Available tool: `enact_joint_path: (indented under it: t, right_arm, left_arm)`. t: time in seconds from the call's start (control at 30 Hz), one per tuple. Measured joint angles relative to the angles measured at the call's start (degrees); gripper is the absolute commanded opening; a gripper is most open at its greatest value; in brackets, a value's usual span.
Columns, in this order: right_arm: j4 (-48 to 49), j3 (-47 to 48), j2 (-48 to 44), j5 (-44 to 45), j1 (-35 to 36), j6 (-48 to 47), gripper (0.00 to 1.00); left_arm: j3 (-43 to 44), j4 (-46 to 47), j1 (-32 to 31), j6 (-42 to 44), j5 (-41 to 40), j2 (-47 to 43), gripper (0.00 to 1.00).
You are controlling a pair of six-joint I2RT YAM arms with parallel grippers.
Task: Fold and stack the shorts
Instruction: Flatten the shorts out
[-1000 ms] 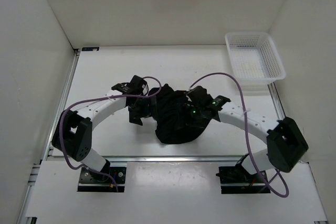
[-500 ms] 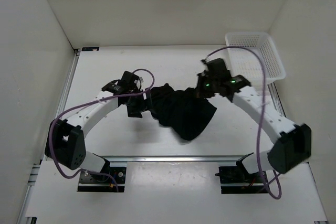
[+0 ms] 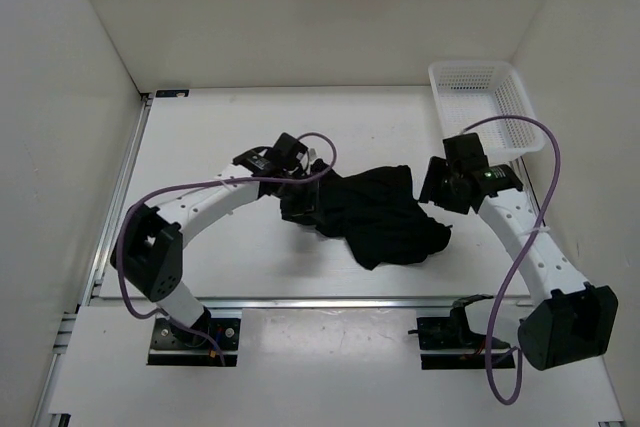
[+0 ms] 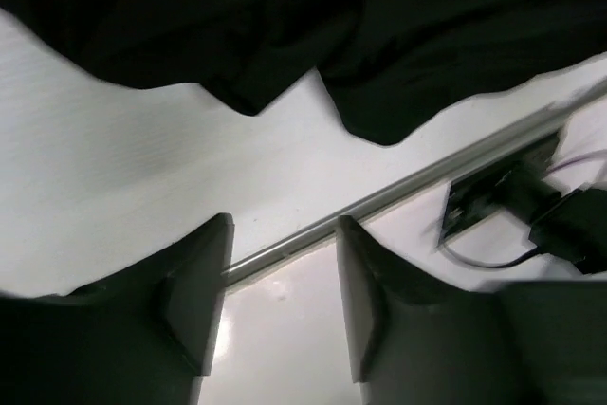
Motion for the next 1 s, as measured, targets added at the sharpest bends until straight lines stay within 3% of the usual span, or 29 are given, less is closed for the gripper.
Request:
enact_joint_path:
  t: [0.13,0.17,0.2,0.23,0.27,0.37,0.43,0.57,0.73,0.87,0.9,0.97,1.0]
  right_arm:
    - [-0.2,-2.6,-3.1,-3.9,-2.9,5.7,0.54]
    - [-0.1,-3.2,-4.0,-5.4,-3.7,7.1,0.57]
    - [0.2,-3.8,-4.8,-6.8,-4.5,8.5,0.62]
    - [0.5,-4.7,-5.7,-8.4,-5.4,10.1,0.72]
    - [0.6,-5.5,-6.3,-9.7,-6.3,11.4,0.75]
    - [0.7,-9.8,-8.4,-13.9,-9.7,14.3,0.77]
    - [0.3,-13.0,-10.2,-15.6,-11.6,16.0,0.77]
    - [0.0,-18.9,-13.9,-19.1,-15.3,18.4,0.77]
    - [2.7,-24.2,-13.9,-23.0,-16.3,20.8,0.76]
    - [7.5,-26.4,-9.2,-23.4,-16.3,22.3,0.61]
    - [9.2,-26.6,-7.4,-23.3,-16.3,22.5,0.46]
    - [12.1,-26.6,-3.9,-22.7,-16.3,22.7,0.27]
    - [13.1,-26.5,-2.4,-22.3,-16.3,22.4,0.07]
  left_arm:
    - [1.4,0.1,-5.9,-1.2,-0.6,2.8,0.25]
    - [1.7,0.1,-7.0,-1.6,-0.7,3.5,0.25]
    - [2.1,0.1,-8.3,-1.8,-0.7,4.3,0.26]
    - [2.6,0.1,-9.6,-2.3,-0.7,5.4,0.35]
    - [3.1,0.1,-10.5,-2.4,-0.8,6.3,0.39]
    - [4.7,0.2,-12.3,-3.9,-1.1,9.4,0.55]
    - [5.9,0.1,-12.6,-4.5,-1.3,11.6,0.71]
    - [9.0,0.4,-12.5,-5.1,-1.5,16.8,0.78]
    - [11.6,0.6,-12.5,-5.0,-1.5,21.7,0.73]
    - [13.4,0.6,-12.5,-5.0,-1.5,22.8,0.52]
    - [14.0,0.6,-12.5,-5.0,-1.5,22.8,0.37]
    - [15.2,0.7,-12.5,-5.0,-1.8,23.0,0.19]
    - [15.8,0.8,-12.5,-4.9,-1.9,23.1,0.10]
